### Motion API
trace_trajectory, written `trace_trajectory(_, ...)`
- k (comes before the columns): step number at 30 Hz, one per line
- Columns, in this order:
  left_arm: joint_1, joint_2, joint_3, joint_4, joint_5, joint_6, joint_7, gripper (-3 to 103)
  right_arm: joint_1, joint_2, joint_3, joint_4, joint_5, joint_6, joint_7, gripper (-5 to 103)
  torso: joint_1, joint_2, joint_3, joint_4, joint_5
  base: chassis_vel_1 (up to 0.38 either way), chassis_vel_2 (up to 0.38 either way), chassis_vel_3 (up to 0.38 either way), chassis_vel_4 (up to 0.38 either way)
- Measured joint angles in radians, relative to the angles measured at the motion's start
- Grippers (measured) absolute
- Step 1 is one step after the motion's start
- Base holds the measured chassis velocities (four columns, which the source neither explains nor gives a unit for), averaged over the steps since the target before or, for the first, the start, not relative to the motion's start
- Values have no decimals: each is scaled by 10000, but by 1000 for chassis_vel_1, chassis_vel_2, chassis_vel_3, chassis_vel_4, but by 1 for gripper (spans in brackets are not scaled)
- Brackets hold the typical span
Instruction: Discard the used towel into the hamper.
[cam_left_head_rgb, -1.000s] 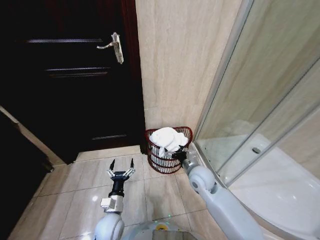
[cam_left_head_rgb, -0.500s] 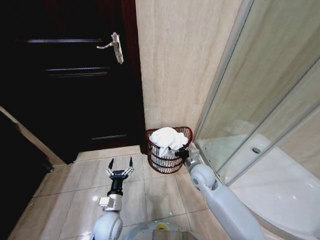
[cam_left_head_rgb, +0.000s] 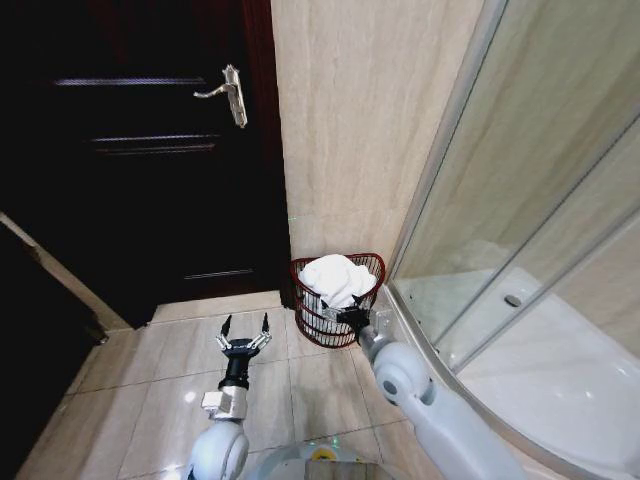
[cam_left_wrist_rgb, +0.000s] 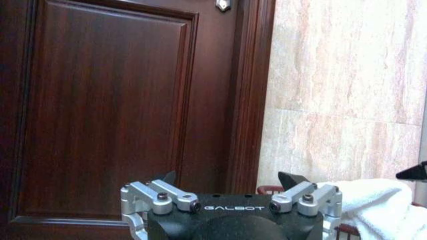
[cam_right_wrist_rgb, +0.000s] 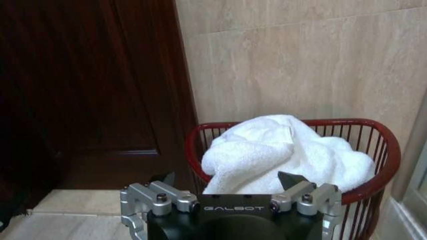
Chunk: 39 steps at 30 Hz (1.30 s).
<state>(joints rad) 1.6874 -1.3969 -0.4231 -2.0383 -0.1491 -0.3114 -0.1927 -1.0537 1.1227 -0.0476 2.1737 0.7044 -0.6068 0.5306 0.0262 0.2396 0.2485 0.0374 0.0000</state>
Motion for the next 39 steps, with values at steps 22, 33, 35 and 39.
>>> trace_trajectory(22,25,-77,-242,99,-10,-57,-1,100,553,183,-354,-753,97,814,-553,100,-2,0,0,0,-1,0,0,0,0)
trace_trajectory(33,21,-52,-396,96,-128,-89,-4,100,810,548,-616,-1662,-217,1285,-946,100,-2,0,0,0,0,0,0,0,0)
trace_trajectory(35,-5,-54,-369,123,-129,-91,-4,100,810,552,-506,-1830,-267,1405,-1130,100,-2,0,0,0,-1,0,0,0,0)
trace_trajectory(39,-66,-58,-315,144,-129,-92,-5,100,829,551,-285,-2110,-273,1676,-1481,103,-1,0,1,0,0,0,0,0,0)
